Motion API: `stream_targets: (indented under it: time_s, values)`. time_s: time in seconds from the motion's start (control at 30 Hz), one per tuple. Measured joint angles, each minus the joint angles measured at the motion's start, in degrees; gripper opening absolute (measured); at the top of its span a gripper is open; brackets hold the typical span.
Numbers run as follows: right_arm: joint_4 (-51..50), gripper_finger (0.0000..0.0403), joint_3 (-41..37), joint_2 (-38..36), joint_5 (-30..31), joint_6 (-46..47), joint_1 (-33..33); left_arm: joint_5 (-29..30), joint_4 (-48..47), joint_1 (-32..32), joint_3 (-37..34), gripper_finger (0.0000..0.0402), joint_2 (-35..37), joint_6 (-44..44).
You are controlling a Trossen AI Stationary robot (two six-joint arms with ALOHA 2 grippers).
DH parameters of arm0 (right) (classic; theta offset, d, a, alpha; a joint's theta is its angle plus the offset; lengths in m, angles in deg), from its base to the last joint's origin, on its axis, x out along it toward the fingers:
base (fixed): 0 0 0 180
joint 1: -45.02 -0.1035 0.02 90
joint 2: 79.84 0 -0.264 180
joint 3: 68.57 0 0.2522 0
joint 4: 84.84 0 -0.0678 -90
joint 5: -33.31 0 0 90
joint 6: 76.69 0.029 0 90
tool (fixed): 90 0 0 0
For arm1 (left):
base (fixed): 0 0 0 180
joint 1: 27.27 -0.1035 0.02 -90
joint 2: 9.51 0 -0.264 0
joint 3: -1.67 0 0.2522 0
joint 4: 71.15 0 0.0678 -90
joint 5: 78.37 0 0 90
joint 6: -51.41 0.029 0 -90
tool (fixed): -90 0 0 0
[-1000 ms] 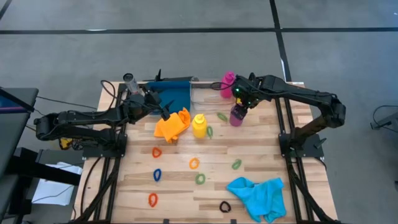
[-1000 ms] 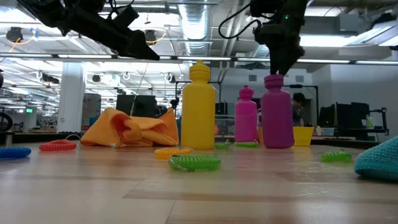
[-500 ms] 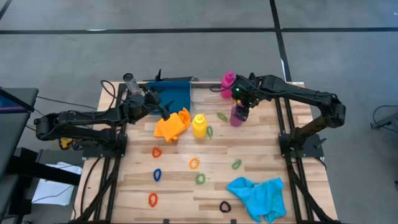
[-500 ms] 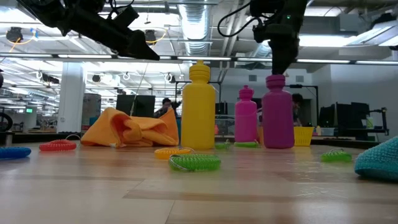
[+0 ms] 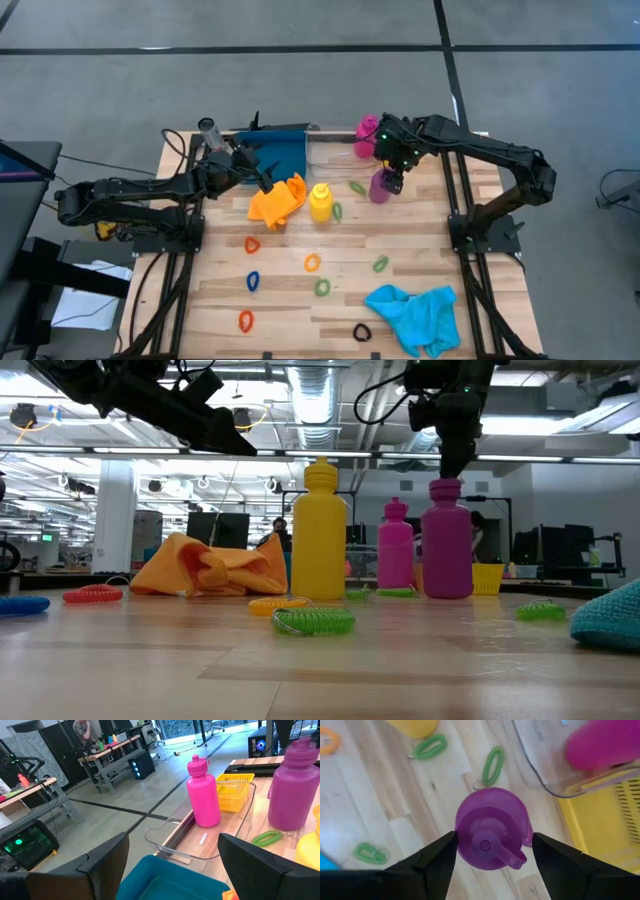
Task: Pick & Place Sports Items
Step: Put the purple tumbler into the transparent bin
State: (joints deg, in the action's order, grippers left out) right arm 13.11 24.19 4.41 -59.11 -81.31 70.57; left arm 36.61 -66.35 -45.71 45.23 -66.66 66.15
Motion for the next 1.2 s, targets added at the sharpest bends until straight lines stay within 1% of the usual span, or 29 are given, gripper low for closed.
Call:
stream_targets:
  time_s: [0.13,0.37,0.6,0.77,1.0,1.13,1.2]
  values:
    - [0.2,0.0251,0.0,0.0,-1.8,-3.0,0.8,0.0,0.0,0.0,0.0,0.0300,0.0,0.0]
    - [0.4,0.0251,0.0,0.0,-1.9,-8.0,0.8,0.0,0.0,0.0,0.0,0.0300,0.0,0.0]
    - [1.8,0.0251,0.0,0.0,-1.6,-13.6,0.8,0.0,0.0,0.0,0.0,0.0300,0.0,0.0]
    - [2.6,0.0251,-0.1,0.0,-0.1,-18.2,0.8,0.0,0.0,0.0,0.0,0.0300,0.0,0.0]
    - [2.8,0.0251,-0.1,0.0,0.1,-19.2,0.8,0.0,0.0,0.0,0.0,0.0300,0.0,0.0]
    - [2.7,0.0251,-0.1,0.0,2.7,-19.2,0.8,0.0,0.0,0.0,0.0,0.0300,0.0,0.0]
    - [2.8,0.0251,-0.1,0.0,2.9,-19.2,0.9,0.0,0.0,0.0,0.0,0.0300,0.0,0.0]
